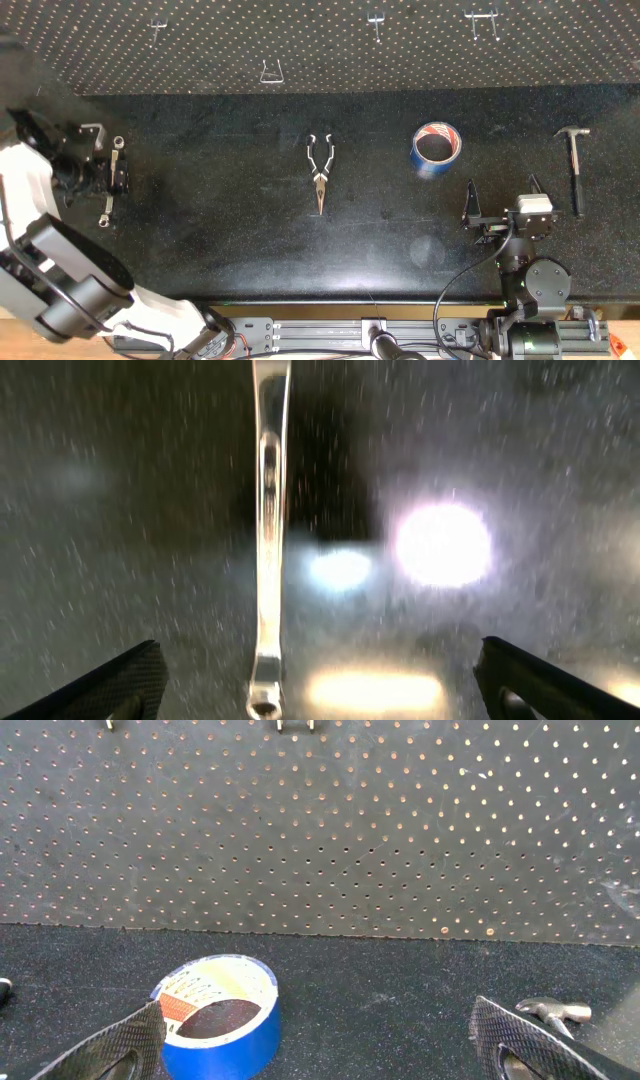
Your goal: Place Tools Onto Pegboard
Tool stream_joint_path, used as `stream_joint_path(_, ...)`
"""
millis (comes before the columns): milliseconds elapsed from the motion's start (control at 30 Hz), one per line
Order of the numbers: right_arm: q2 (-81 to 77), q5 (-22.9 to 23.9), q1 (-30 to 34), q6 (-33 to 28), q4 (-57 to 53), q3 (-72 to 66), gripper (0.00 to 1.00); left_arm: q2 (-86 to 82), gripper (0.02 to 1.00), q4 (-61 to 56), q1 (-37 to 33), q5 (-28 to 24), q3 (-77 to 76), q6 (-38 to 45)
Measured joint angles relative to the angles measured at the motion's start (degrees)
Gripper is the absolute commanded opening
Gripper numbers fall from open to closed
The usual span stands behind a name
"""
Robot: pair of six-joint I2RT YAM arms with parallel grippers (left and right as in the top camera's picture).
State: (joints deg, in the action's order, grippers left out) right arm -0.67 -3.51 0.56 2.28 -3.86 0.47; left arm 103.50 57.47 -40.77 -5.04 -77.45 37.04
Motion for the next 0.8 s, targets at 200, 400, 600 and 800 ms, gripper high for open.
stream_joint_path(200, 0.0, 0.0, 0.0, 0.0, 0.0, 0.0, 0.996, 5.4, 0.996, 0.2, 1.5, -0.1, -3.6, -0.1)
stream_joint_path(400, 0.0, 0.0, 0.0, 0.0, 0.0, 0.0, 0.996, 10.1, 0.996, 0.2, 2.1, 0.0, -6.1, -1.4)
stream_joint_path(600, 0.0, 0.0, 0.0, 0.0, 0.0, 0.0, 0.996, 12.5, 0.996, 0.2, 2.1, 0.1, -8.5, -2.6)
stream_joint_path(800, 0.0, 0.0, 0.0, 0.0, 0.0, 0.0, 0.996, 14.5, 0.996, 0.4, 2.1, 1.1, -9.0, -2.6)
